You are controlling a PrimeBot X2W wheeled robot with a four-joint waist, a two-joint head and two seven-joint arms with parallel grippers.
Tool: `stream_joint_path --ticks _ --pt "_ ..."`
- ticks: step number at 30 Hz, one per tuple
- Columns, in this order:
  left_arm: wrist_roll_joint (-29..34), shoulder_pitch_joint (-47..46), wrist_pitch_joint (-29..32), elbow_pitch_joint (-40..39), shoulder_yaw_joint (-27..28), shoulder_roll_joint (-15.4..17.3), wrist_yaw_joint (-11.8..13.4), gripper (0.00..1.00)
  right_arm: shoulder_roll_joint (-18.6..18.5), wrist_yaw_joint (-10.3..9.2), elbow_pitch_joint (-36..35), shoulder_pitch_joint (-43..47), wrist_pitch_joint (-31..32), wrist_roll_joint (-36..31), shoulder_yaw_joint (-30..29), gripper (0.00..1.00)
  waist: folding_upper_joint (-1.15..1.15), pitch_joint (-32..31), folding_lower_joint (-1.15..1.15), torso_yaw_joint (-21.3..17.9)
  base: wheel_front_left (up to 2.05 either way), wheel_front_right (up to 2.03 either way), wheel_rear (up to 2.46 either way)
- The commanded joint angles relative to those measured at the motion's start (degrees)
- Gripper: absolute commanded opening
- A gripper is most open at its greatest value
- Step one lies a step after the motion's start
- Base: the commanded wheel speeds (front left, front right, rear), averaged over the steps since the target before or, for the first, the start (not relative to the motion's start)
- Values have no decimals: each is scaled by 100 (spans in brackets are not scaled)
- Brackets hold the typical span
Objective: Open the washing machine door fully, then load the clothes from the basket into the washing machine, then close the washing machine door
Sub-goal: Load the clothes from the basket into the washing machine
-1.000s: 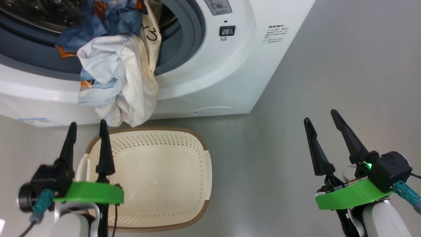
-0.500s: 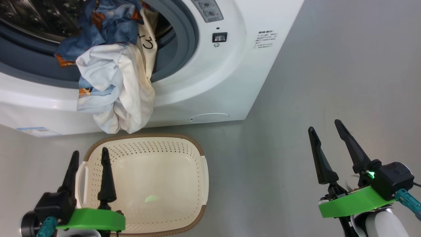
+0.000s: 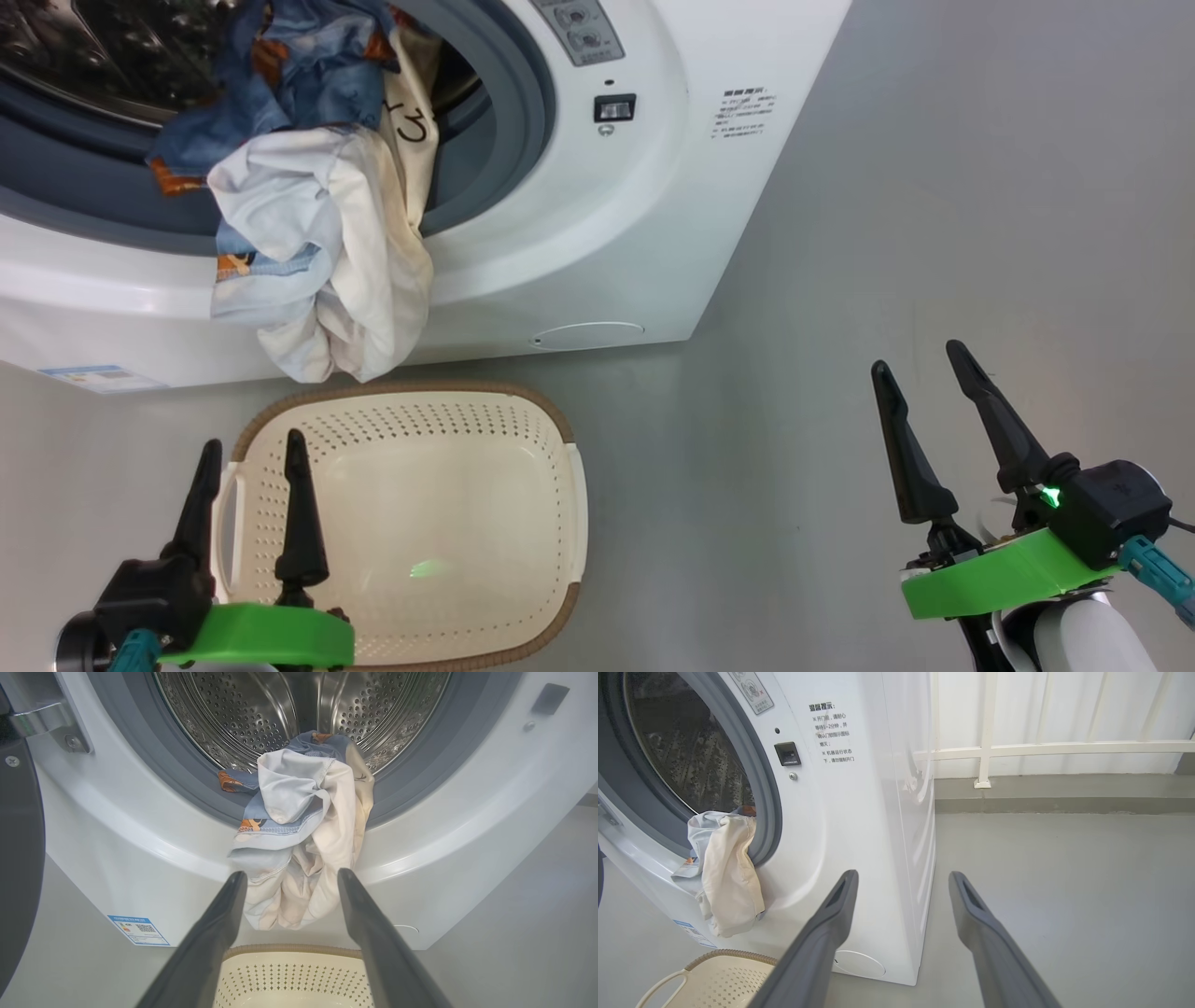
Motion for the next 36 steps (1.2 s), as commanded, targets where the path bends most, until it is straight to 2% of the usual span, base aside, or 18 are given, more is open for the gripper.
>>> stream_joint_path --ticks 1,9,18,36 --pt "-26 37 -36 -161 199 89 40 100 5 9 -137 129 -27 -39 151 100 0 20 0 -10 0 0 0" --pt "-18 -245 -36 63 200 94 -102 100 40 9 -148 70 -27 -38 198 100 0 158 0 -101 0 0 0" --pt "-176 -1069 -36 777 51 93 -308 100 72 9 -157 -69 -27 -46 257 100 0 369 0 -224 0 0 0" --pt "-40 -2383 -36 1808 96 91 -298 100 133 9 -188 -283 -27 -85 297 100 0 837 0 -408 0 0 0"
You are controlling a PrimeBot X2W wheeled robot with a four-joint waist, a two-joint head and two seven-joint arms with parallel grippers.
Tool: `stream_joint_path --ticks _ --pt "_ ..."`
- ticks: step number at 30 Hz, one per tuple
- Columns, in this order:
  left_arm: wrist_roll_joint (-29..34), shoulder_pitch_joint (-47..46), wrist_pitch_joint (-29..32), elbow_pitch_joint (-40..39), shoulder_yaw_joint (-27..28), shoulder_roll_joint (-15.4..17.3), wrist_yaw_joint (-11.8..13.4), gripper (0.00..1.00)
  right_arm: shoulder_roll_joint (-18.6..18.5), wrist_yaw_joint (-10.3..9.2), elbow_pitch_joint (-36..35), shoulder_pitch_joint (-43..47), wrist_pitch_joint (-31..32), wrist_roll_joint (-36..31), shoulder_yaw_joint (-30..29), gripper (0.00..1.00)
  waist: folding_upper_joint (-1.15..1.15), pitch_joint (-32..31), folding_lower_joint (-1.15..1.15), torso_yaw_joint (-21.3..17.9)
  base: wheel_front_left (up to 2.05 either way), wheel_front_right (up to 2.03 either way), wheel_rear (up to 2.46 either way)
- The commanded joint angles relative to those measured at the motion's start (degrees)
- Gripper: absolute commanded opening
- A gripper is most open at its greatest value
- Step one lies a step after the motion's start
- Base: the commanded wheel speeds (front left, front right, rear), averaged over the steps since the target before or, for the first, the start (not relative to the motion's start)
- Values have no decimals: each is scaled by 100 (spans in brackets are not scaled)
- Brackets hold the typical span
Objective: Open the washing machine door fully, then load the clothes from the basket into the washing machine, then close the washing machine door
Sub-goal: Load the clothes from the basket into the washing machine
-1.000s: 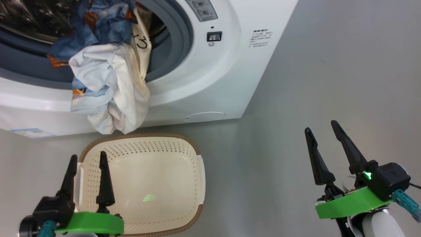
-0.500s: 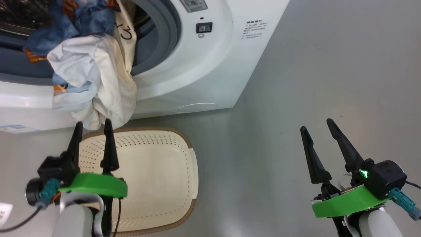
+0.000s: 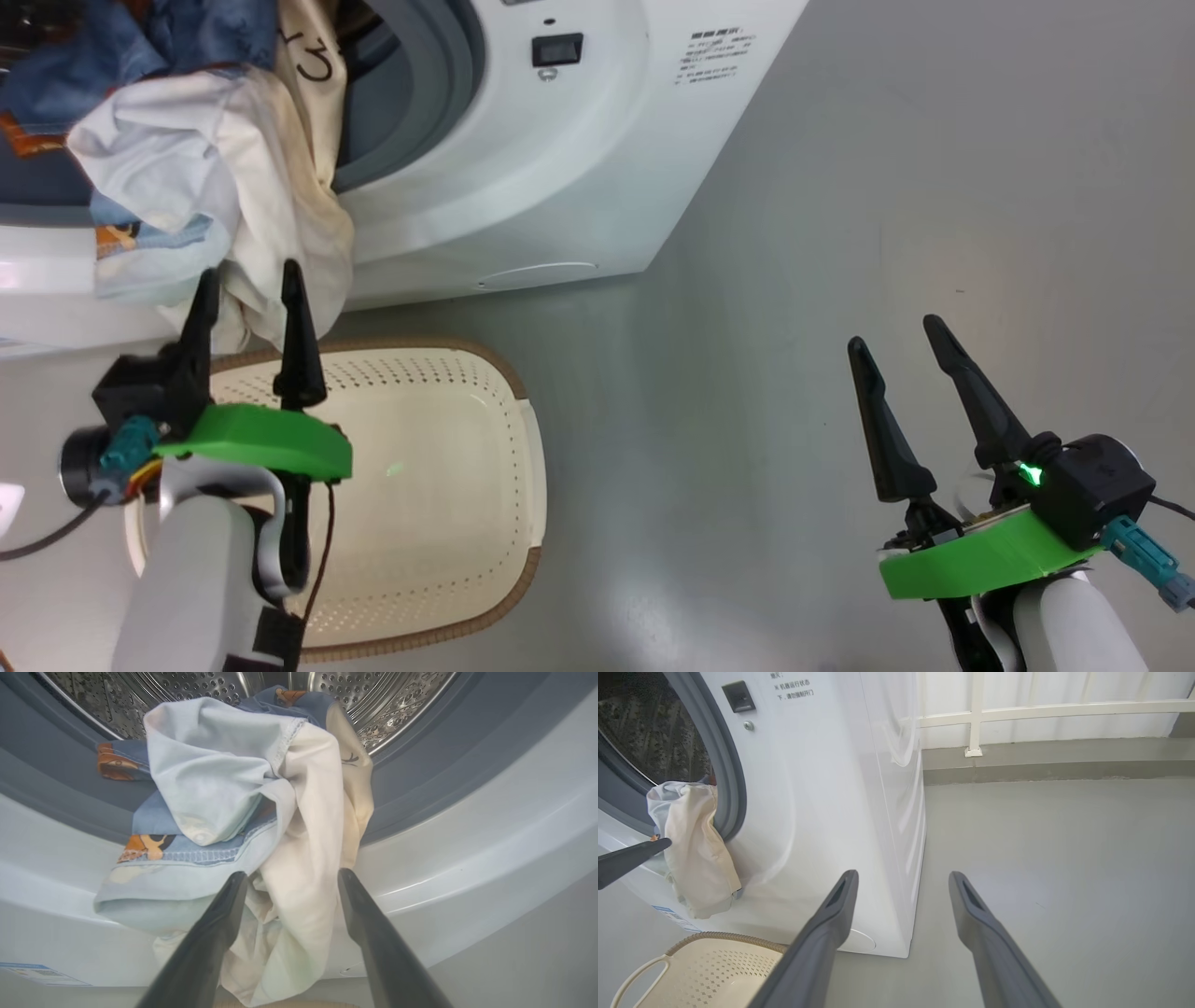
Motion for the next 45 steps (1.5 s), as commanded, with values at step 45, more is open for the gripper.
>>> stream_joint_path --ticks 45 --pt "788 -1050 -36 575 835 351 280 100 -8 9 -184 -277 -27 -79 250 100 0 676 0 -146 0 0 0"
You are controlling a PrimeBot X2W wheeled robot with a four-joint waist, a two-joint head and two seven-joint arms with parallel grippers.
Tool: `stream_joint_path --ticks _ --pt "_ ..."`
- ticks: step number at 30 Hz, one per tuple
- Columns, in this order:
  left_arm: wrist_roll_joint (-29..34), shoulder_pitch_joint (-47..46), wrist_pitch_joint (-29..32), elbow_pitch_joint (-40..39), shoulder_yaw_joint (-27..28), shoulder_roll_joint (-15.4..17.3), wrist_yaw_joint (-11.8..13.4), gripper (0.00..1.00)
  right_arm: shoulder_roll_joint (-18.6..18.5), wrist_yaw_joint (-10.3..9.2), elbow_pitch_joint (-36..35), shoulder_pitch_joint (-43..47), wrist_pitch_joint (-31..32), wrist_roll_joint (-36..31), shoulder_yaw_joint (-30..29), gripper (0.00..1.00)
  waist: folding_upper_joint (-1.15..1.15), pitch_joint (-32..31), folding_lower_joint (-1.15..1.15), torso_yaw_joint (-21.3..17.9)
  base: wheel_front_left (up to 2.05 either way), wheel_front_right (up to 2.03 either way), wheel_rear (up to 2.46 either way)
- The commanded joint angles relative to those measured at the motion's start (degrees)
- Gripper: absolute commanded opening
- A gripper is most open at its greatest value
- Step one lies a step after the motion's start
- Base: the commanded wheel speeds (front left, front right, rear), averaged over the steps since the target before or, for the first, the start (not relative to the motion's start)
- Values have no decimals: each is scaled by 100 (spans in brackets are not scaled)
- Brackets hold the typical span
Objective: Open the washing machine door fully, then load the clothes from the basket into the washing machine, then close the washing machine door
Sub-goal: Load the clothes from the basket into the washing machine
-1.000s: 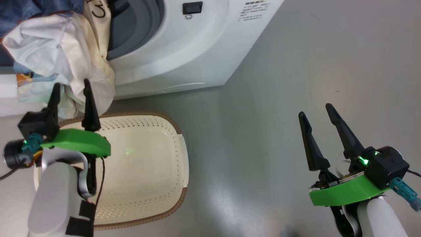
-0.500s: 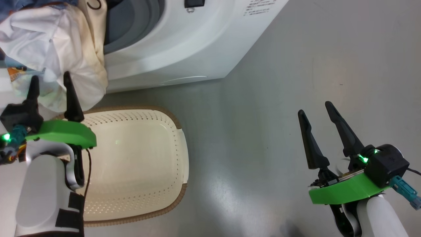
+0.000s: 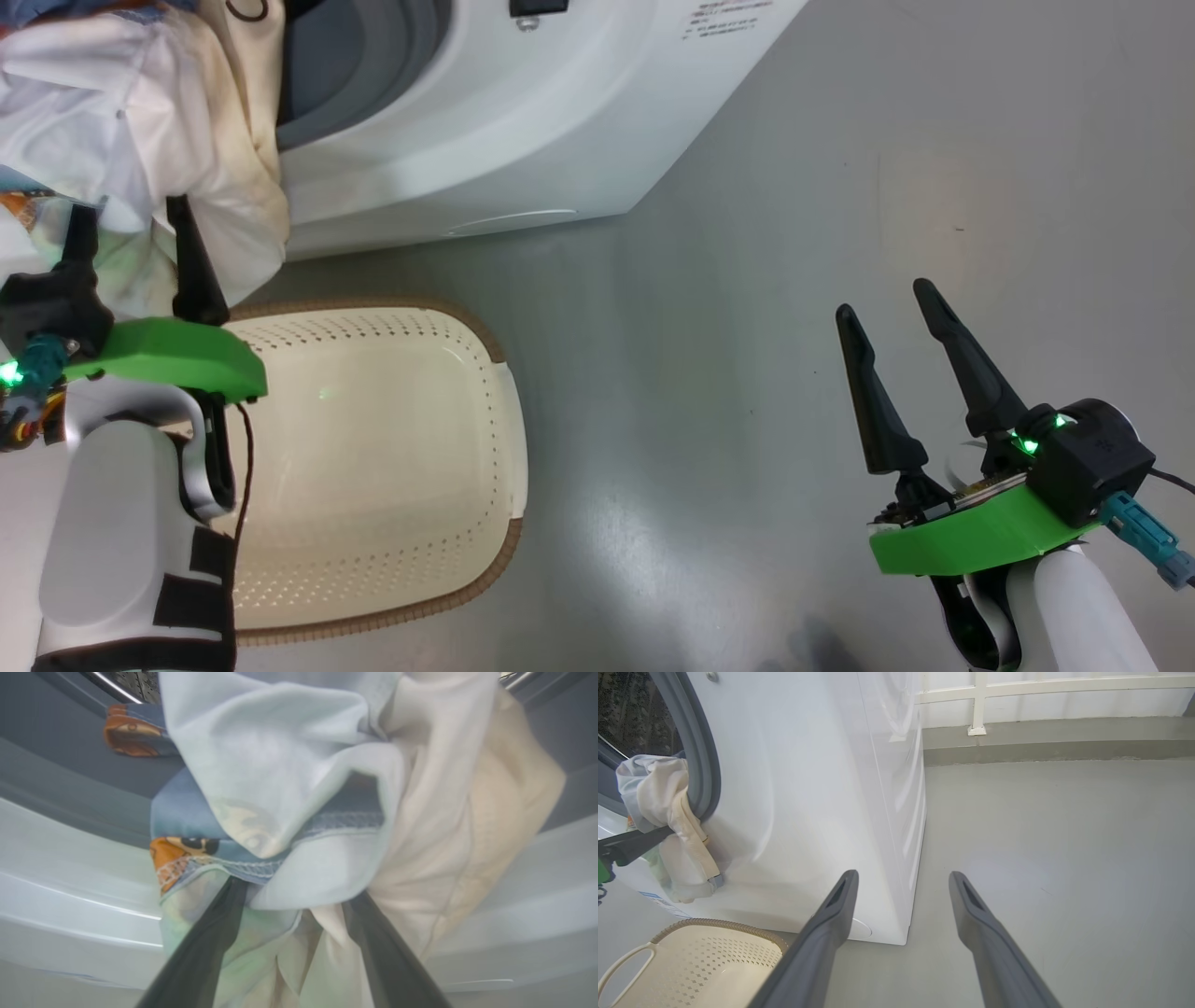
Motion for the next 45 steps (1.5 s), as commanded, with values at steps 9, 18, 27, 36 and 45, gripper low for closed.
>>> stream_joint_path --ticks 9,18,27,36,45 --pt "118 -245 -37 -52 177 170 -77 41 5 9 -150 43 -27 -61 150 100 0 85 0 -51 0 0 0" --pt "26 -266 -37 -320 203 82 -186 6 19 9 -132 19 -27 -80 119 100 0 62 0 30 0 0 0" --pt "-200 -9 -37 -541 82 -32 -386 0 24 9 -127 22 -27 -57 89 100 0 -19 0 111 0 0 0" --pt "-510 359 -37 -805 -168 -73 -529 0 37 9 -114 67 -27 -34 41 100 0 -126 0 173 0 0 0" --pt "-613 259 80 -1288 -299 -24 -465 0 53 9 -106 80 -27 -23 81 100 0 -197 0 170 0 0 0"
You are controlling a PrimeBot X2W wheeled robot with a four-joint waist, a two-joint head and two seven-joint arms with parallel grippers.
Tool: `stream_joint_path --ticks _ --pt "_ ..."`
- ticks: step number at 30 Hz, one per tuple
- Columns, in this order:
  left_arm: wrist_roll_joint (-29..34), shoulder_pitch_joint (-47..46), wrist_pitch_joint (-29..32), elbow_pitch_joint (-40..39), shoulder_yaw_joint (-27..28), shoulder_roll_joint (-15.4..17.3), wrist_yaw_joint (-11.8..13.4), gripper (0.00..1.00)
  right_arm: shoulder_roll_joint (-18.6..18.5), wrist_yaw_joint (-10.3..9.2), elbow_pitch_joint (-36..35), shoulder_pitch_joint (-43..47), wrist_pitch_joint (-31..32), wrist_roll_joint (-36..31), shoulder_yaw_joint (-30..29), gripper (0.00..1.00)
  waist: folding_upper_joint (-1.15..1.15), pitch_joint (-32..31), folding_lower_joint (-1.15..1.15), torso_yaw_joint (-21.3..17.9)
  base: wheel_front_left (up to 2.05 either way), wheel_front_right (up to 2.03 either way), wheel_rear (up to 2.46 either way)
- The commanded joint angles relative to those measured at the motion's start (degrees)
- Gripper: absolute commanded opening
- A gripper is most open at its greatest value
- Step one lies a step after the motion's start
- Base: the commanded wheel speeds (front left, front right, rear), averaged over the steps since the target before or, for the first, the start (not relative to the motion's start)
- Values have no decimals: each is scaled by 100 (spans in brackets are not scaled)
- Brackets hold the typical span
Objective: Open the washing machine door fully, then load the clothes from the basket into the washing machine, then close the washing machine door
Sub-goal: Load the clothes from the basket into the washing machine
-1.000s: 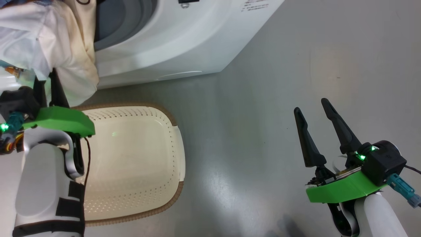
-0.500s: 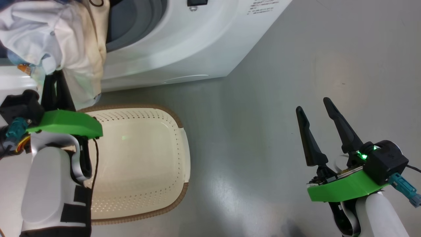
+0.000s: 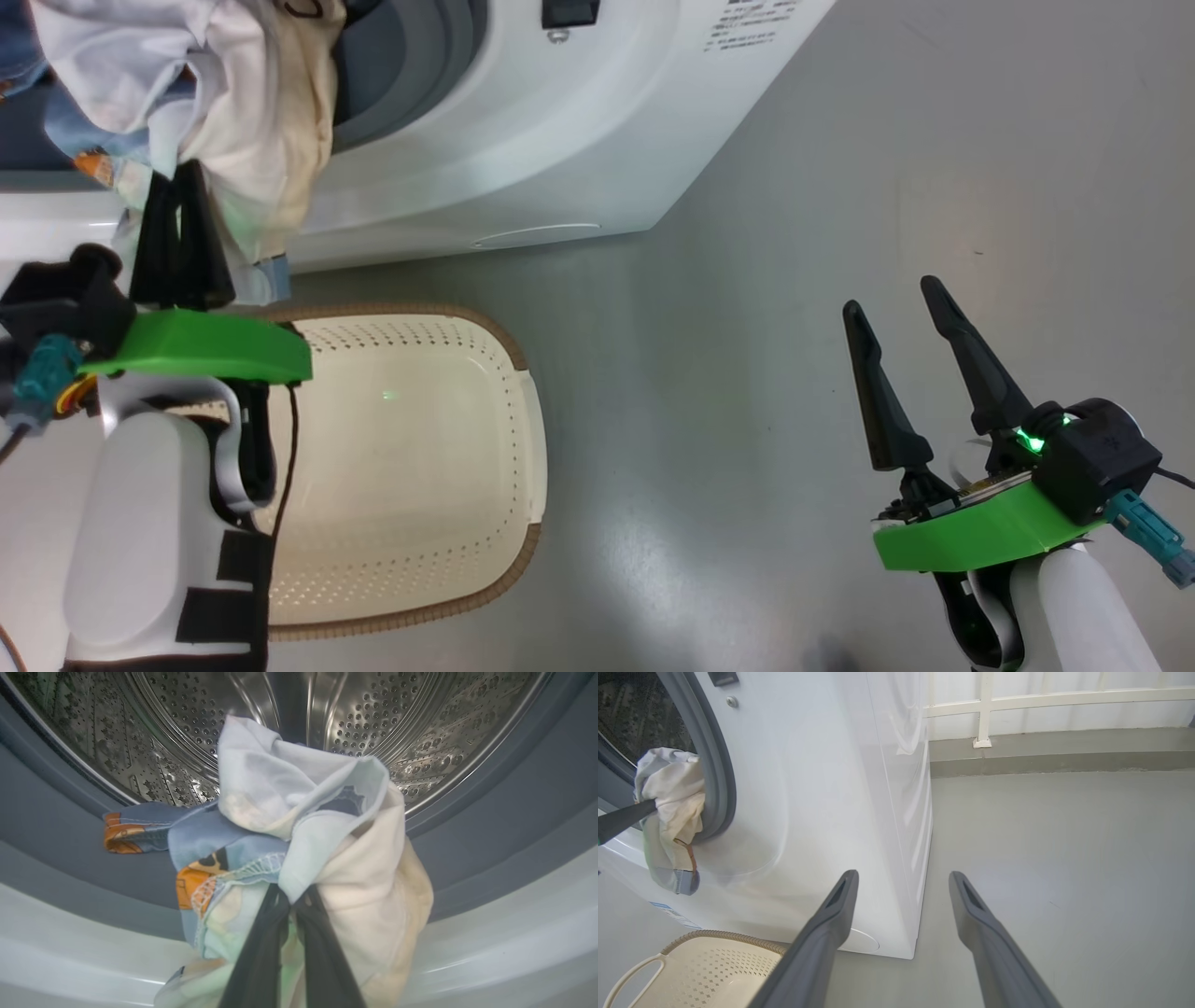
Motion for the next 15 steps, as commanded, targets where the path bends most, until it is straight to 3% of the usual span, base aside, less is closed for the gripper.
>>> stream_joint_path --ticks 1,15 --pt "10 -21 43 -209 131 193 40 0 33 9 -110 90 -27 -20 163 100 0 -6 0 -22 0 0 0" --pt "127 -1084 203 286 265 667 224 0 86 9 -43 111 -27 58 327 100 0 -10 0 -326 0 0 0"
